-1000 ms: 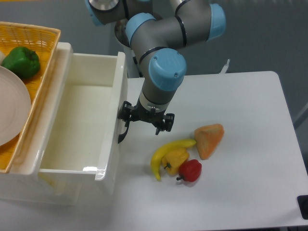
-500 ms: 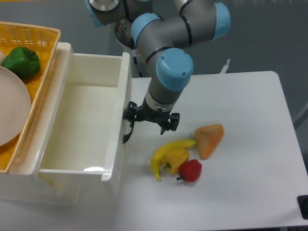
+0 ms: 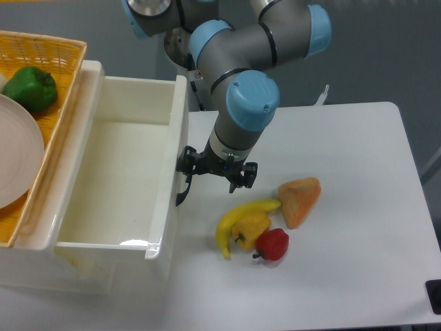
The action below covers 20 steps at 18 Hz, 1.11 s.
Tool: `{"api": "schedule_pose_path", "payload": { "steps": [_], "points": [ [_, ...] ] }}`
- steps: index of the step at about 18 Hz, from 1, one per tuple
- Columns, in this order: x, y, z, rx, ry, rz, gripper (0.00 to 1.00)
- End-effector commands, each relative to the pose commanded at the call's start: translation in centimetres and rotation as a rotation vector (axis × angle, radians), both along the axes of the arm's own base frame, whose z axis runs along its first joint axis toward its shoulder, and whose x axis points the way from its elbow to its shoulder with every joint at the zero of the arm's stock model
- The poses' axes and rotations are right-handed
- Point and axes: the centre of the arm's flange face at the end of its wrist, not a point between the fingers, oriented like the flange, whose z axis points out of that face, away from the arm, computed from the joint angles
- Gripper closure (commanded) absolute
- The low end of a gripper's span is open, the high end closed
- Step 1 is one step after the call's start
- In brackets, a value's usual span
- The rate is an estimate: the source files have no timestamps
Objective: Slide the top white drawer open
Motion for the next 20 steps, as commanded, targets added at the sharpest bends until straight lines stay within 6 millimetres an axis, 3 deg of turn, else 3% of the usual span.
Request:
{"api": "schedule_pose_path", "payload": {
  "steps": [17, 20],
  "points": [
    [-3.0, -2.4, 1.2, 0.059, -0.049, 0.083, 0.0],
    [-3.5, -2.7, 2.5, 0.076, -0.018, 0.086, 0.0]
  ]
}}
